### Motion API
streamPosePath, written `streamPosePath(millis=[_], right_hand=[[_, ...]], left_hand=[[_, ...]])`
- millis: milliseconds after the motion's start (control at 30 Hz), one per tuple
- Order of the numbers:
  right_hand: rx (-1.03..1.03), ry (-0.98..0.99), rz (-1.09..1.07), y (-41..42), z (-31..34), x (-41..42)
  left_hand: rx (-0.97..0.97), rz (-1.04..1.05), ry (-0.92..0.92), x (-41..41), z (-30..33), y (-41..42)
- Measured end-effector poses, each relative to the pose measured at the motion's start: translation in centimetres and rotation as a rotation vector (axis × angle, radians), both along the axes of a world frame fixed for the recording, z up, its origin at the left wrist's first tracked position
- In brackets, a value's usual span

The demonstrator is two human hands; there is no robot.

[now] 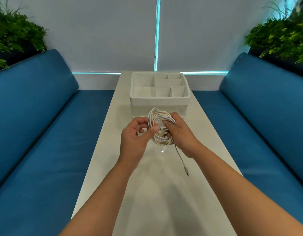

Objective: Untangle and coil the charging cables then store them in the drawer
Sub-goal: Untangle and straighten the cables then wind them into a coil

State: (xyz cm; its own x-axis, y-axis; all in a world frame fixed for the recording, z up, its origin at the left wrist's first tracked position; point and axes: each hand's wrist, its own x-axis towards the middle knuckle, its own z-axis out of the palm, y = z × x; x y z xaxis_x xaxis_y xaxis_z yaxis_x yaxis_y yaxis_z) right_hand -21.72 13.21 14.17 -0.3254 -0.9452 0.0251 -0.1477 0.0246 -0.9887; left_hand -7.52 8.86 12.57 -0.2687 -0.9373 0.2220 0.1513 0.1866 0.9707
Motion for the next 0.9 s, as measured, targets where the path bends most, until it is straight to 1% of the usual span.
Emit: streamPosePath(millis=[100,167,333,433,533,633,733,833,900], right_hand=[[-0.013,-0.018,-0.016,0.0,0.2,0.2],[-0.027,-0.018,-0.046,-0.2,0.1,0.2],[-0.018,0.010,-0.086,-0.5,-0.1,0.1],[0.002,0.013,-0.054,-0.4,-0.1,0.6],[-0.010,0.005,-0.028,-0.3,0.1,1.3],[-0.005,0.020,-0.032,-0.4,0.4,1.5],[0.023,-0.080,-0.023,-0.3,0.7,1.5],[0.036,-0.221,-0.022,-0.3,1.1,1.8],[0.033,-0.273,-0.032,-0.3,1.2,1.9]], left_hand=[[-0.115,0.113,-0.140,-0.2,-0.5,0.2],[-0.181,0.167,-0.199,-0.5,-0.6,0.4],[-0.293,0.225,-0.303,-0.8,-1.7,-0.5],[-0.331,0.226,-0.279,-1.1,-2.4,-0.9],[-0.220,0.169,-0.180,-1.3,-2.6,-0.7],[0.012,0.059,-0.022,-1.4,-2.2,-0.8],[0.255,-0.125,0.086,-1.1,-1.7,-1.4],[0.322,-0.322,0.167,-1.0,-1.3,-1.2],[0.340,-0.369,0.227,-1.1,-1.2,-0.7]])
